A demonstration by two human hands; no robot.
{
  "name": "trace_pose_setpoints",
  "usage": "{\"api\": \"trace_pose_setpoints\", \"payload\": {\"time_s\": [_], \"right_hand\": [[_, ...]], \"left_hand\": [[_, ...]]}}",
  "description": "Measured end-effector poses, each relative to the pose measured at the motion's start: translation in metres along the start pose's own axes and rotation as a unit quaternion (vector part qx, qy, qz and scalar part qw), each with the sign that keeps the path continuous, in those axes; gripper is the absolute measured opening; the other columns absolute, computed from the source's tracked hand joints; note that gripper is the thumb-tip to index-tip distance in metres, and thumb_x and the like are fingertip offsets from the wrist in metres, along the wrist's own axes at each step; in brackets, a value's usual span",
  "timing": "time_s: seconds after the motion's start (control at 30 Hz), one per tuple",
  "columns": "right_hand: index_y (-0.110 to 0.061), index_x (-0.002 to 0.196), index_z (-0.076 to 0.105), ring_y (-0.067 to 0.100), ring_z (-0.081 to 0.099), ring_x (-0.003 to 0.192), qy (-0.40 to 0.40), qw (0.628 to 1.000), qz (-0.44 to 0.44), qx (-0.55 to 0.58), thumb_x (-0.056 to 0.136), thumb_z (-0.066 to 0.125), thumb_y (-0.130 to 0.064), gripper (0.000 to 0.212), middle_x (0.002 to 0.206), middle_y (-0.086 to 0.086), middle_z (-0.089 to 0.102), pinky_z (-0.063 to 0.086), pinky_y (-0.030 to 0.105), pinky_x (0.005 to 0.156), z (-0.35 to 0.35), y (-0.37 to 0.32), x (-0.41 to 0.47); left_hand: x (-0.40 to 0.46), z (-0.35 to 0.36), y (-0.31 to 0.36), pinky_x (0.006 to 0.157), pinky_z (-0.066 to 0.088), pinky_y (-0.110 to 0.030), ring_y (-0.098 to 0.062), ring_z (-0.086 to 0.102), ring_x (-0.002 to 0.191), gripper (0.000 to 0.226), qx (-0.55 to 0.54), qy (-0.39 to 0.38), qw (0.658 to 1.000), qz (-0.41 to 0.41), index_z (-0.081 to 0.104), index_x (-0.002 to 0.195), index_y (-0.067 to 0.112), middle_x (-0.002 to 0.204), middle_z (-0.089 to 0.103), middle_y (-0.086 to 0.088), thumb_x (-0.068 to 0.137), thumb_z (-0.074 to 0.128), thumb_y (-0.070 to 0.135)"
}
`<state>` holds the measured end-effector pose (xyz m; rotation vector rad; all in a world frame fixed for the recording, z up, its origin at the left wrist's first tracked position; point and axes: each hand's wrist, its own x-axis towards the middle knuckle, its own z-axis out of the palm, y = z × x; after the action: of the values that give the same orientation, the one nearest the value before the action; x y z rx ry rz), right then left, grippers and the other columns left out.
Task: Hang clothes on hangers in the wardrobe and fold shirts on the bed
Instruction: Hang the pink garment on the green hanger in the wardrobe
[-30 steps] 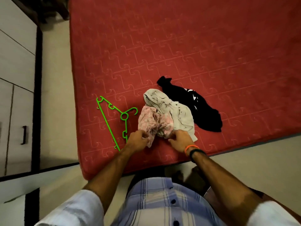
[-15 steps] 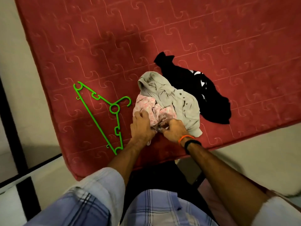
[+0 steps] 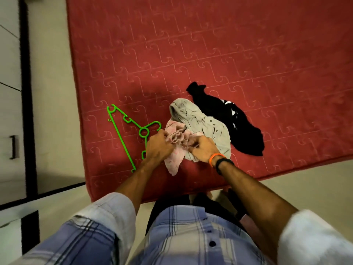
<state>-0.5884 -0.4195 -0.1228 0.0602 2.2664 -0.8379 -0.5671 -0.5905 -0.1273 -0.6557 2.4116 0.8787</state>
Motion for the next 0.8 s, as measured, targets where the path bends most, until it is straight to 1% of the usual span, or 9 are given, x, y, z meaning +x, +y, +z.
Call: {"api": "trace_pose_setpoints", "payload": {"time_s": [0.1,0.17,0.23,0.33,0.47,0.57,0.67,0.73,0.8], "right_hand": [[-0.011,0.102,0.071,0.029,0.065,0.094,0.021,0.997,-0.07,-0.033,0.081,0.068,-0.023,0.024,0.099,0.011,0.071,0.053,0.038,0.085,-0.003,-0.006,-0.011],[-0.014,0.12,0.062,0.03,0.061,0.101,0.032,0.992,-0.117,-0.047,0.074,0.07,-0.024,0.048,0.112,0.013,0.063,0.051,0.037,0.089,-0.005,-0.008,-0.018],[-0.017,0.126,0.056,0.03,0.054,0.109,0.029,0.981,-0.179,-0.075,0.07,0.072,-0.023,0.059,0.121,0.013,0.055,0.047,0.035,0.092,-0.003,-0.008,-0.028],[-0.014,0.113,0.064,0.023,0.06,0.097,0.01,0.965,-0.253,-0.06,0.071,0.077,-0.018,0.044,0.107,0.007,0.065,0.047,0.028,0.079,-0.003,-0.01,-0.045],[-0.02,0.081,0.066,0.009,0.057,0.073,0.02,0.941,-0.339,-0.001,0.069,0.078,-0.026,0.018,0.083,-0.005,0.067,0.039,0.018,0.062,0.003,-0.022,-0.073],[-0.023,0.08,0.064,-0.002,0.053,0.062,-0.013,0.933,-0.359,0.003,0.07,0.08,-0.024,0.019,0.071,-0.013,0.062,0.037,0.013,0.057,0.015,-0.04,-0.093],[-0.022,0.081,0.064,-0.003,0.046,0.051,-0.033,0.925,-0.378,0.009,0.071,0.081,-0.02,0.02,0.06,-0.015,0.054,0.033,0.011,0.051,0.03,-0.065,-0.112],[-0.023,0.081,0.065,-0.003,0.045,0.05,-0.041,0.912,-0.407,0.014,0.072,0.08,-0.018,0.018,0.06,-0.015,0.053,0.033,0.01,0.05,0.045,-0.082,-0.127],[-0.025,0.081,0.065,-0.004,0.046,0.052,-0.044,0.899,-0.436,0.012,0.073,0.079,-0.019,0.017,0.063,-0.016,0.056,0.034,0.011,0.052,0.061,-0.1,-0.139]], "left_hand": [[-0.033,-0.009,0.005,0.084,0.048,-0.038,-0.037,0.062,0.108,0.042,-0.038,0.028,0.998,0.03,0.063,0.117,0.018,0.113,0.069,-0.015,0.077,0.058,0.03],[-0.054,-0.014,0.008,0.083,0.049,-0.037,-0.035,0.063,0.106,0.051,-0.055,0.054,0.996,0.042,0.067,0.114,0.02,0.11,0.071,-0.013,0.068,0.049,0.032],[-0.078,-0.017,0.006,0.078,0.047,-0.033,-0.033,0.065,0.101,0.042,-0.072,0.088,0.992,0.048,0.069,0.109,0.018,0.105,0.073,-0.011,0.071,0.053,0.026],[-0.11,-0.018,0.001,0.067,0.039,-0.029,-0.032,0.066,0.089,0.022,-0.105,0.152,0.981,0.057,0.071,0.099,0.012,0.094,0.073,-0.011,0.079,0.061,0.012],[-0.154,-0.023,-0.014,0.066,0.044,-0.031,-0.028,0.066,0.085,0.027,-0.173,0.224,0.958,0.04,0.071,0.088,0.01,0.087,0.073,-0.009,0.072,0.054,0.024],[-0.184,-0.032,-0.032,0.069,0.049,-0.03,-0.022,0.067,0.083,0.016,-0.21,0.261,0.942,0.013,0.073,0.088,0.013,0.084,0.073,-0.001,0.078,0.06,0.015],[-0.211,-0.044,-0.054,0.075,0.054,-0.032,-0.013,0.065,0.079,0.024,-0.277,0.271,0.922,-0.013,0.073,0.083,0.018,0.081,0.073,0.006,0.066,0.055,0.015],[-0.232,-0.055,-0.067,0.067,0.05,-0.027,-0.012,0.06,0.071,0.028,-0.332,0.275,0.902,-0.024,0.068,0.074,0.023,0.072,0.068,0.009,0.055,0.051,0.013],[-0.252,-0.068,-0.079,0.053,0.042,-0.019,-0.012,0.051,0.061,0.028,-0.39,0.277,0.878,-0.031,0.065,0.08,0.02,0.065,0.06,0.006,0.06,0.053,0.004]]}}
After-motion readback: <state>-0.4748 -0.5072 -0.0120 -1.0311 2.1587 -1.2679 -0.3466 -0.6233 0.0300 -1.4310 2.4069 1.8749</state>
